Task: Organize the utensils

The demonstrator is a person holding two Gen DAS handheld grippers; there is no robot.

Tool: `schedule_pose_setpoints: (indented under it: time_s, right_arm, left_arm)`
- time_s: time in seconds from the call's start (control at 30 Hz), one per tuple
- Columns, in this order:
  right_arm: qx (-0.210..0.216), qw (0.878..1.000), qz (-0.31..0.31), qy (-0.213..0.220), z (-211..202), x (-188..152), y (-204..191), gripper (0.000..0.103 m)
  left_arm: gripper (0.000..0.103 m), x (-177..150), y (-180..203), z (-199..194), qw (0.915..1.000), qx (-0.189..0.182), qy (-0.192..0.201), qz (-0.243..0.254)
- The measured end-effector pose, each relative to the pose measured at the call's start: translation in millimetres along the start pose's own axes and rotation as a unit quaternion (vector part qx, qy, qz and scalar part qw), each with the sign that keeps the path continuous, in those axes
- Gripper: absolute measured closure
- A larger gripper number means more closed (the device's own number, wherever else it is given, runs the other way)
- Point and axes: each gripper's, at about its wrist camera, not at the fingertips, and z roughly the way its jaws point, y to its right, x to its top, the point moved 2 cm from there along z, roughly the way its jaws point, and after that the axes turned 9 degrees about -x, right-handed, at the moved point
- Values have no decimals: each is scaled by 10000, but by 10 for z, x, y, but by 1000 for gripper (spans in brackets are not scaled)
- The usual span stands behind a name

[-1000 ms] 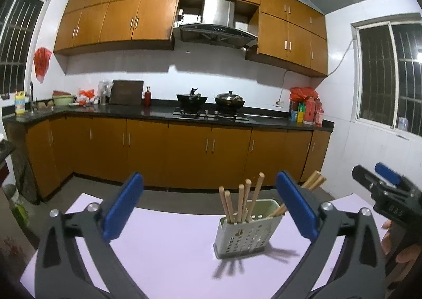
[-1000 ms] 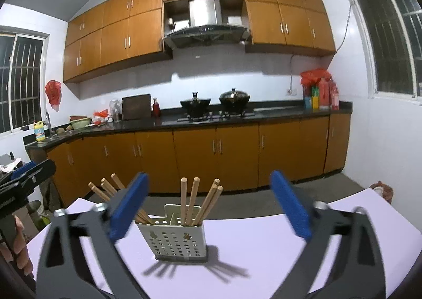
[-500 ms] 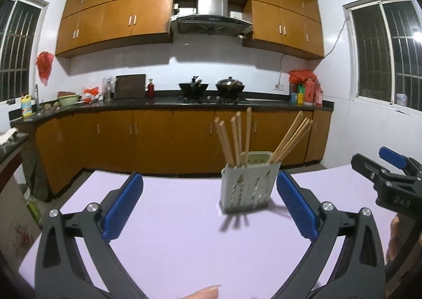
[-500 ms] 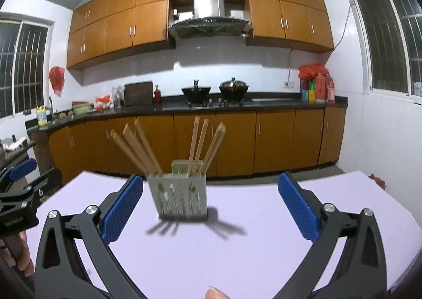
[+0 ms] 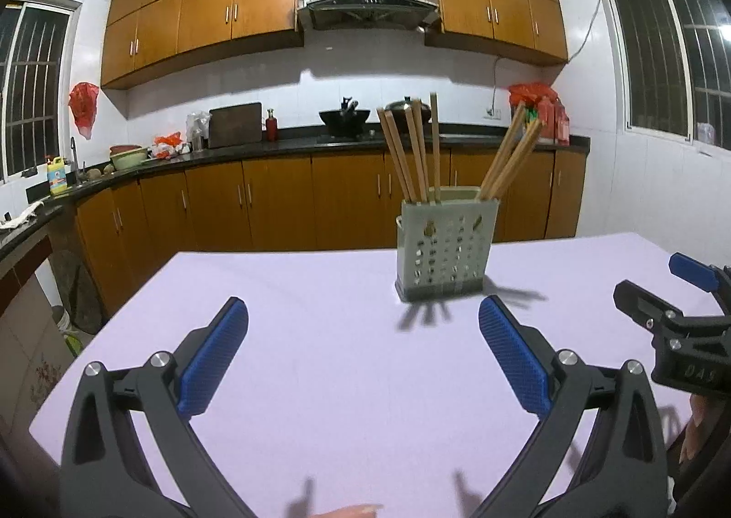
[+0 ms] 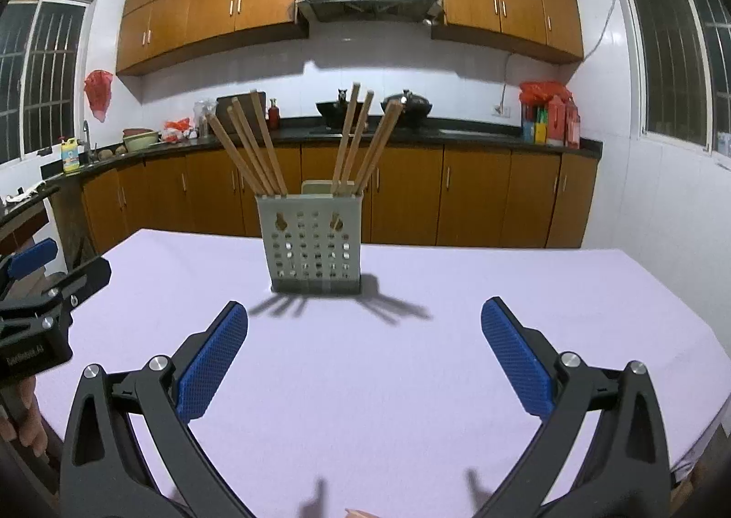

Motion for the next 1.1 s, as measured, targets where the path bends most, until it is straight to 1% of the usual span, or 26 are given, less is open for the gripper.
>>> schedule_pose_setpoints:
  time_s: [0.1,0.33,1.1]
  right_arm:
    - [4,9999,76,-131,24,-57,23,2]
    - [9,9996,131,-258,34,-158,58,2]
    - [11,9994,181,-281,20,-162,134,2]
  left_arm:
    - [4,-68,6,34,9999,-17,-110,-54]
    - [4,-136,-1,79,9996,-26,-239,-117]
    - [4,-123,16,96,9996,-77,-225,-158]
